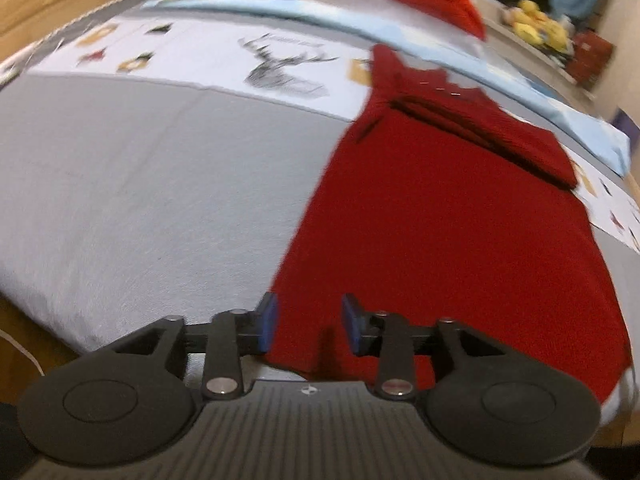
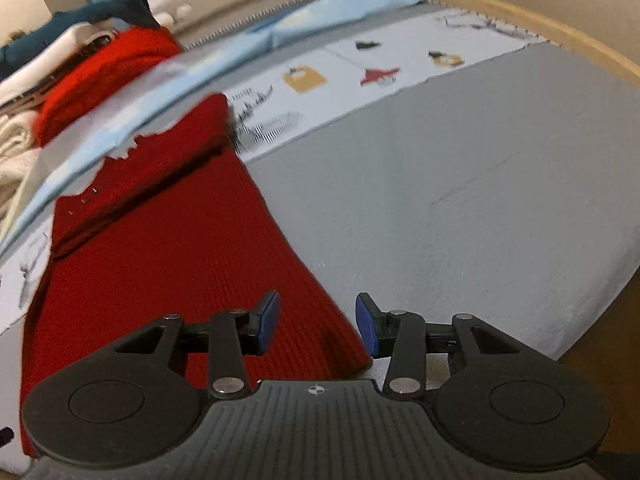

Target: Fold small clothes

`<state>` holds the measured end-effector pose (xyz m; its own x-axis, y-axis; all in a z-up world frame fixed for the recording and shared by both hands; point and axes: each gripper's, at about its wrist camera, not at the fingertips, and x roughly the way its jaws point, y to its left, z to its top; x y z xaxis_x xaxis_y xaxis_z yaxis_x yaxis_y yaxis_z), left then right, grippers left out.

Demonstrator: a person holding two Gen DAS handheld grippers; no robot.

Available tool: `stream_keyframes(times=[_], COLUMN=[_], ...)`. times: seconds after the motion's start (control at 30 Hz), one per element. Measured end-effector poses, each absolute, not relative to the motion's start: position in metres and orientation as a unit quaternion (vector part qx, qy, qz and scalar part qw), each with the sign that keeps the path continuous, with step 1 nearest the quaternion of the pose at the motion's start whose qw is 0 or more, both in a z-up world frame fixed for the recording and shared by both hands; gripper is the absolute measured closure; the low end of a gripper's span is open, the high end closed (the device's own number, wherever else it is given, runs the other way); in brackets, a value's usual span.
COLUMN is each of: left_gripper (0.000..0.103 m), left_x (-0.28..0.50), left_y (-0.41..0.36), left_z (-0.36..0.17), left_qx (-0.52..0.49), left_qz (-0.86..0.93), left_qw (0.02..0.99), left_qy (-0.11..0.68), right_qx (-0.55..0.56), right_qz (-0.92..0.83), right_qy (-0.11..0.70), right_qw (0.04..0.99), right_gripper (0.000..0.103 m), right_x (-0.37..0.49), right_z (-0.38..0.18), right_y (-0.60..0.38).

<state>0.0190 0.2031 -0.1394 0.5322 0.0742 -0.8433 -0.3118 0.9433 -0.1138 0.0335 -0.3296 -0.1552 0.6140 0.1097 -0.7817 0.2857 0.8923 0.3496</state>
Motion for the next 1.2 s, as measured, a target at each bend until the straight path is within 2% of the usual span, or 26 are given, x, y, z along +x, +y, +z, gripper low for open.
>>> stream_keyframes(times=[0.2,0.33,0.4,0.43,0.47,0.5,0.57,0.67,0.83,1.0,1.1,1.2], left_gripper=[0.062,0.063,0.066,0.074,0.085,0.086,0.089,0.09,0.09,0.089,0.086,0.079], left_x=[0.025,0.027,0.028,0.026,0.025,0.023,0.02,0.011,0.004,0.007,0.009,0.013], left_y=[0.224,0.217,0.212,0.21,0.208,0.206,0.202,0.199,0.203,0.209,0.218,0.221], left_z=[-0.162,-0.168,-0.17,-0.169,-0.169,-0.167,-0.161,-0.141,-0.126,-0.148,-0.155,-0.16], left_qx=[-0.17,-0.156,-0.146,-0.141,-0.138,-0.14,-0.132,-0.133,-0.156,-0.168,-0.188,-0.195], left_qz=[0.142,0.132,0.124,0.121,0.115,0.109,0.1,0.087,0.077,0.084,0.098,0.101], left_qw=[0.84,0.845,0.848,0.849,0.85,0.852,0.861,0.879,0.879,0.844,0.834,0.83], left_qy=[0.495,0.495,0.494,0.494,0.494,0.492,0.482,0.45,0.443,0.501,0.509,0.512], right_qx=[0.222,0.209,0.194,0.187,0.183,0.181,0.184,0.225,0.24,0.238,0.249,0.24], right_qz=[-0.066,-0.061,-0.053,-0.049,-0.045,-0.037,-0.03,-0.035,-0.055,-0.082,-0.072,-0.084], right_qy=[0.486,0.495,0.494,0.493,0.492,0.49,0.485,0.447,0.389,0.442,0.481,0.487], right_qw=[0.843,0.841,0.846,0.848,0.85,0.852,0.854,0.865,0.888,0.861,0.837,0.835], right_gripper=[0.058,0.058,0.056,0.056,0.062,0.069,0.092,0.096,0.097,0.097,0.096,0.088], right_x=[0.044,0.046,0.047,0.047,0.047,0.046,0.045,0.036,0.018,0.018,0.022,0.022], right_z=[-0.187,-0.195,-0.195,-0.195,-0.194,-0.193,-0.19,-0.173,-0.143,-0.163,-0.179,-0.183], right_y=[-0.322,-0.314,-0.308,-0.305,-0.304,-0.303,-0.304,-0.319,-0.335,-0.335,-0.331,-0.326])
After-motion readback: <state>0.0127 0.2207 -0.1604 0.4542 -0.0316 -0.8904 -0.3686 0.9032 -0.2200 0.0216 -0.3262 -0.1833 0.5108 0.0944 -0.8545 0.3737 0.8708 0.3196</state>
